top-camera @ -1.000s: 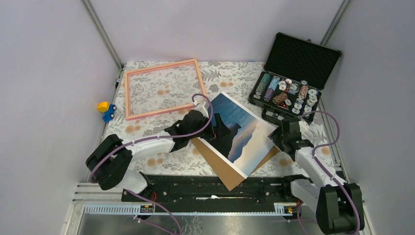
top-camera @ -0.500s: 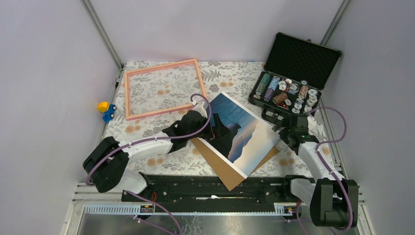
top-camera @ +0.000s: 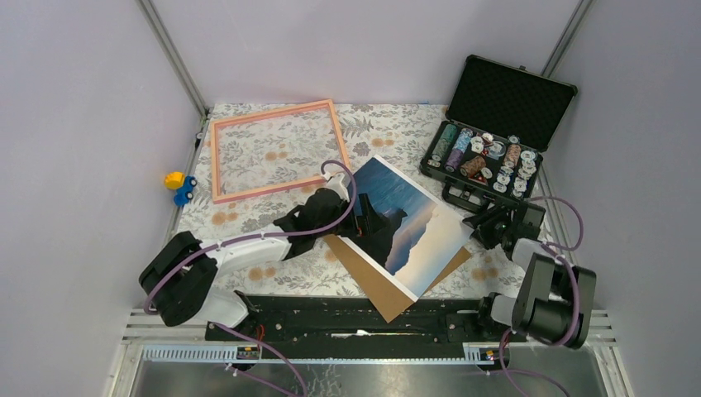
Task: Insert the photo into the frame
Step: Pick up the photo at the center of the board, then turn over the photo from the photo frame, then move the photo to the photo frame.
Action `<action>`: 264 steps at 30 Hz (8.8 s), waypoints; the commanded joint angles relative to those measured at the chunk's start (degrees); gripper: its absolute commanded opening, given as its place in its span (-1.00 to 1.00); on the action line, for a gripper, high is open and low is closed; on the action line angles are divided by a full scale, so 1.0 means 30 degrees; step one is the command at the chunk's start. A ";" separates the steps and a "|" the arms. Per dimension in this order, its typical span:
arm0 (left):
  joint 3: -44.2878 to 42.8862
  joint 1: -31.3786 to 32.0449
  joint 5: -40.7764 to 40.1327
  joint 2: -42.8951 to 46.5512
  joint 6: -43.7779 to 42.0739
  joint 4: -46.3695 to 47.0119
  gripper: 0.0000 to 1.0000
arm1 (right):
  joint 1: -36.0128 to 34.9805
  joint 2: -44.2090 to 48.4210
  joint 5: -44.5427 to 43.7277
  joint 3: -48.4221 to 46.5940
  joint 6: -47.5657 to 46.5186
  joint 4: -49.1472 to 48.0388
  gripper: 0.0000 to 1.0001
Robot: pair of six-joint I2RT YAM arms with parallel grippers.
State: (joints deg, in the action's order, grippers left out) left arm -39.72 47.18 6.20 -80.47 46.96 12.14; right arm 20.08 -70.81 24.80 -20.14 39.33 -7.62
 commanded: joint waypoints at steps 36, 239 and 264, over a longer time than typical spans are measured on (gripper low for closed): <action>-0.1583 -0.7061 0.3659 0.7794 0.0861 -0.6001 0.98 | -0.8577 -0.3005 0.5445 -2.4065 -0.5523 0.3511 -1.00; 0.5383 -0.9736 -0.2821 -0.3049 0.6575 0.9878 -0.21 | -1.4716 -1.8342 0.2945 -1.6301 0.7550 -1.2017 0.94; 0.3252 -1.2597 0.2966 -0.4911 0.4211 0.8931 -0.24 | -1.6096 -2.0959 0.3905 -1.8074 1.0107 -1.4847 -0.91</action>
State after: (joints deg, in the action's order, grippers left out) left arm -27.29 10.02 11.49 -93.86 61.98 39.07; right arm -28.16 -134.23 35.92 -73.06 68.34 -46.63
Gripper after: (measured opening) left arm 0.379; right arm 0.099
